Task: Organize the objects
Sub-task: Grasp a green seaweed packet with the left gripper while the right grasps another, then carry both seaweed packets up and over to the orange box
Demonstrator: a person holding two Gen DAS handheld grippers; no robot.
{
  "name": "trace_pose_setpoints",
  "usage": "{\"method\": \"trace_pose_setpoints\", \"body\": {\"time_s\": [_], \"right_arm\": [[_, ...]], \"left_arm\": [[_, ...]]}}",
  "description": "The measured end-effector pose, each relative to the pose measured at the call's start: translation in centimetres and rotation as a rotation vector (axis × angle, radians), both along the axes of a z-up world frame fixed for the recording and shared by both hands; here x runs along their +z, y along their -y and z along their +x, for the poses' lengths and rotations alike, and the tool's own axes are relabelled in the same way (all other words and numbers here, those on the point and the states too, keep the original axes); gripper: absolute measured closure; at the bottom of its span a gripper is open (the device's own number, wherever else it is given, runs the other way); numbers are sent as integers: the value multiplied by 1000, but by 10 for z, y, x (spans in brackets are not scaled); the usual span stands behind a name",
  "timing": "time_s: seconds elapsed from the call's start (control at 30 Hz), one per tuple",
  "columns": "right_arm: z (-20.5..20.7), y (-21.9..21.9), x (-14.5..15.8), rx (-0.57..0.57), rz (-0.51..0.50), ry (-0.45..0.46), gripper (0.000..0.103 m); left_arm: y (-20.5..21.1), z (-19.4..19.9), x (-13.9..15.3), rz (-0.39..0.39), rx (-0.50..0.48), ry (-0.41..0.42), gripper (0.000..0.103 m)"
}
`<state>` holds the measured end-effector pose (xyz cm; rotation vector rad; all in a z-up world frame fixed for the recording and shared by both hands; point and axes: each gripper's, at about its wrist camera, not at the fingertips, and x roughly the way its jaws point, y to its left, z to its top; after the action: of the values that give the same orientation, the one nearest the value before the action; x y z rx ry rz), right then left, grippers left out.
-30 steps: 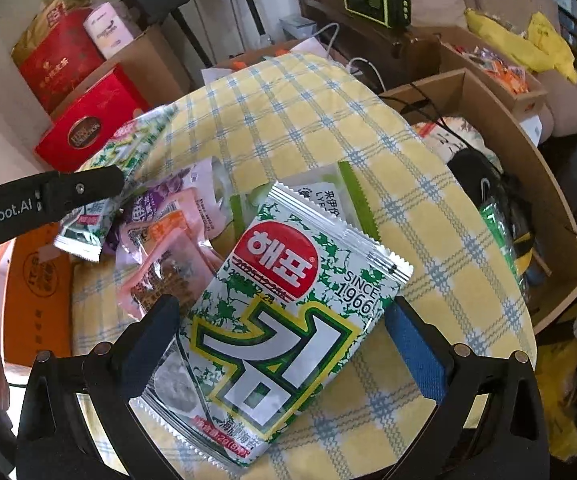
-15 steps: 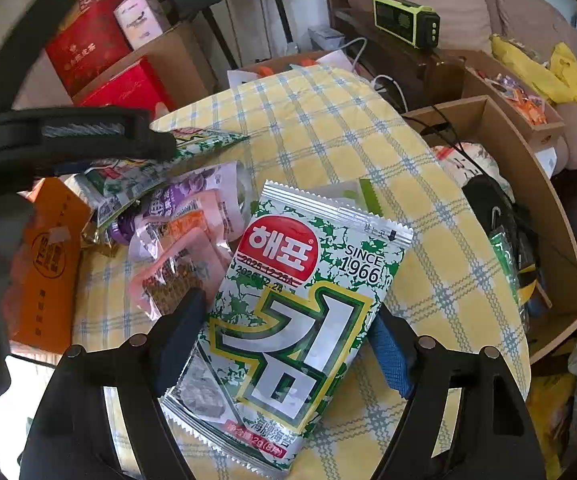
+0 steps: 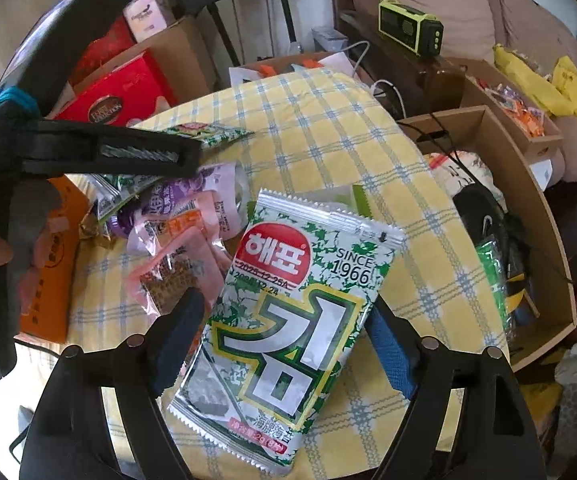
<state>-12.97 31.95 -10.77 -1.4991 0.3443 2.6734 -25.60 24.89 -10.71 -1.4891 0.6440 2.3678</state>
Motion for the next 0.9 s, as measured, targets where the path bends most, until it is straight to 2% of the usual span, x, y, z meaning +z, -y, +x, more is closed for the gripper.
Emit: {"method": "trace_pose_setpoints", "body": {"time_s": [0.07,0.17,0.23,0.27,0.33,0.4,0.63,0.9], "right_arm": [[0,0,-3,3,-8,10,21],[0,0,-7,2,-14,21,21],[0,-1,-8,2,-23,18,21],[0,-1,-8,2,-23,15,21],[0,-1,-7,9,-16,6,23],[0,-1,-5,15,-30,0,29],[1,-6,-1,14,-57,-12,34],[7,-8,19,29,-63,-46,34]], "left_arm": [[0,-2,-1,11,18,-2,7],[8,-7,-2,75,52,47,10],[13,-10,-3,107,69,73,19],[16,-11,-4,118,78,80,20],[21,-11,-4,126,88,72,31],[27,-11,-1,152,100,70,35],[43,-3,23,240,114,30,37],[74,27,71,356,107,-28,37]]}}
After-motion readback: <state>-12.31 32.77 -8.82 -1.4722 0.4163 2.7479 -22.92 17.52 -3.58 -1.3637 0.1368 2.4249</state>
